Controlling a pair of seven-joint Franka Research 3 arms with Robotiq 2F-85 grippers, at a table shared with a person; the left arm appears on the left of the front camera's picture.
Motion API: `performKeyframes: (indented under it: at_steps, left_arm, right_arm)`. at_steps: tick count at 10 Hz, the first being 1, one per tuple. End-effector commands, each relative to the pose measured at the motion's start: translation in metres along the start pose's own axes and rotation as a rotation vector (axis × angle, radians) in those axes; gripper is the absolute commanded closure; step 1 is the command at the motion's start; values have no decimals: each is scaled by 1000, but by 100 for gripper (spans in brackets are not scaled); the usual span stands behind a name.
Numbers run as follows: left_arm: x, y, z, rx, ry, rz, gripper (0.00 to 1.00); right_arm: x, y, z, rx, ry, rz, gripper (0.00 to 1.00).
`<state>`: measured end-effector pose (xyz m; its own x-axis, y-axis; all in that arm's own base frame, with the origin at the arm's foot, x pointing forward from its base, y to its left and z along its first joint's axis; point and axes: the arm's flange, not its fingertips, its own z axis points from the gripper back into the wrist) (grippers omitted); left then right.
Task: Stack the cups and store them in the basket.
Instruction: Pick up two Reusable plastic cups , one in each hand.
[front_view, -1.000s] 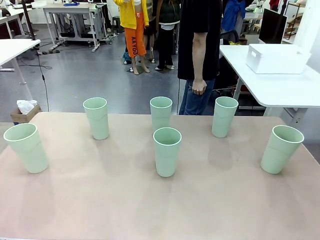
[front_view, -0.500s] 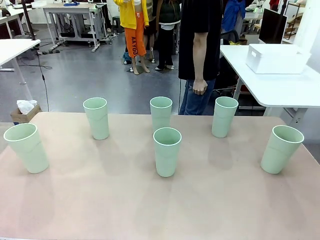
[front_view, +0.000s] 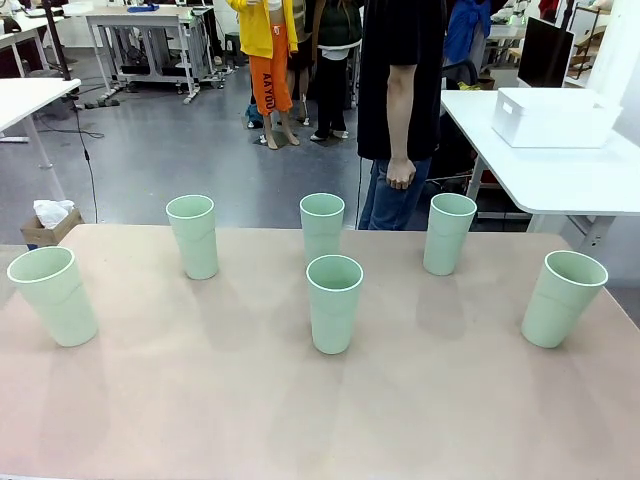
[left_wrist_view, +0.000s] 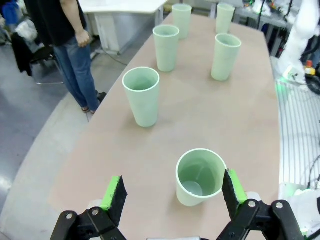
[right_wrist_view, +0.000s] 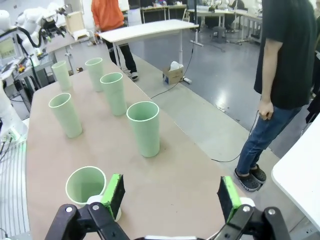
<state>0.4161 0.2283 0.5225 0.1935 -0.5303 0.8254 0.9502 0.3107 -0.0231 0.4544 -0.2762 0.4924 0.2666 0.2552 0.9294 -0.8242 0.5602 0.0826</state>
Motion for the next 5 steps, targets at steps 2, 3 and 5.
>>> performKeyframes:
  at_steps: [2,3,5]
  left_arm:
    - [0,-1,0,-3,6,-1,0]
    - [0,-1,0,-3,6,-1,0]
    - [0,-1,0,-3,6,-1,0]
  right_arm:
    - [-1,0,3,-3,2,2,0]
    - [-1,0,3,-3,2,2,0]
    - [-1,0,3,-3,2,2,0]
